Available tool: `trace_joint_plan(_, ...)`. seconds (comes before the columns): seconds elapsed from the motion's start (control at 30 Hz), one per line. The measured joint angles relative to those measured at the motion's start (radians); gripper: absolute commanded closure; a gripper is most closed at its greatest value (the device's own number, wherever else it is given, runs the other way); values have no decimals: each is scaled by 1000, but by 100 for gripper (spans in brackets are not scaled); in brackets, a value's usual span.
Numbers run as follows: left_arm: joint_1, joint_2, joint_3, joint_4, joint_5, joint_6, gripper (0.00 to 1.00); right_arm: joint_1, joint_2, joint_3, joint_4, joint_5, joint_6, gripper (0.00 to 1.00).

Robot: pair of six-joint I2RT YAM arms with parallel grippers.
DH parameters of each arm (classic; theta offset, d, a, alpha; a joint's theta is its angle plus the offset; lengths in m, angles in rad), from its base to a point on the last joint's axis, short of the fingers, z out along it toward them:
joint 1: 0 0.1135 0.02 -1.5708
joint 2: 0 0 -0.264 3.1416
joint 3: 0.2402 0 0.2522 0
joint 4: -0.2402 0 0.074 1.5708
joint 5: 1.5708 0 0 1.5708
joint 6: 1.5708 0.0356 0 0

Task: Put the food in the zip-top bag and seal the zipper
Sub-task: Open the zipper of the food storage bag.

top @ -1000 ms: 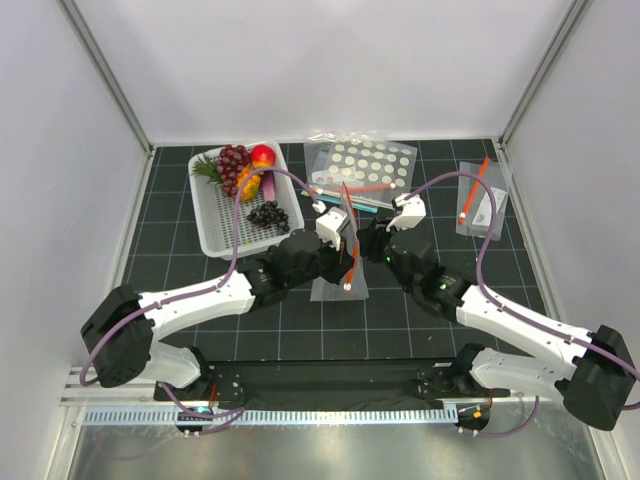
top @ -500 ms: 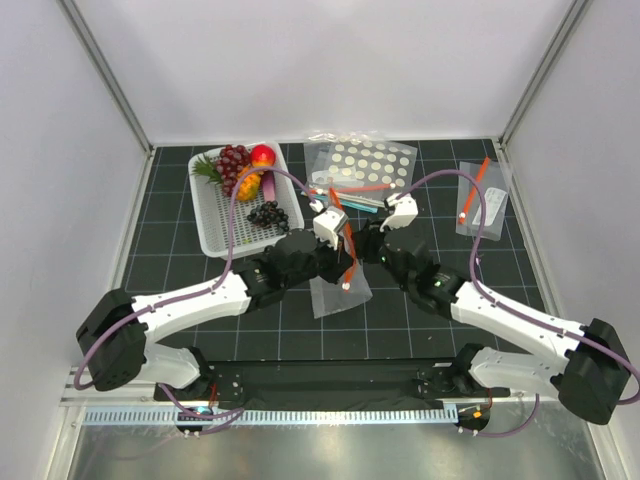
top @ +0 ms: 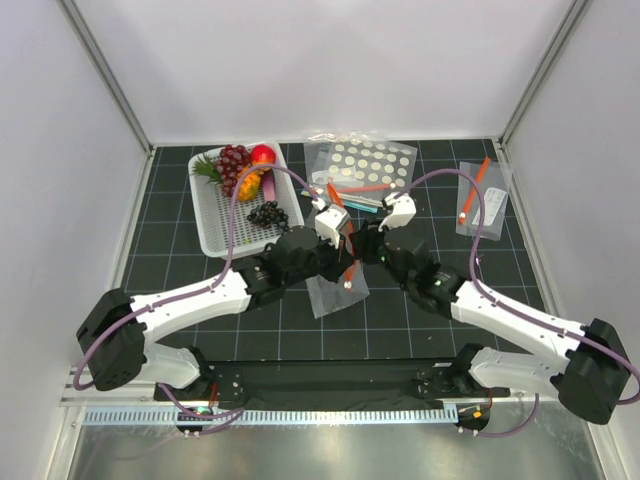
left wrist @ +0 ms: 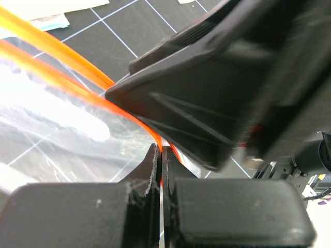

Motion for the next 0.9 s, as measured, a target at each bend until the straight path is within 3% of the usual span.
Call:
trace_joint_plan(0.33,0,3,2,0,8,4,100,0,-93,0,-1,10,-15,59)
trace_joint_plan(0.73,0,3,2,0,10,18,100,0,13,31,-43,16,-14,60)
trace_joint_plan(0.8,0,3,2,0,10,23,100,0,19,37,-50,16,-15,63)
trace_joint_plan(0.9,0,2,2,0,9,26,100,0,19,47,-72,15,-14,80)
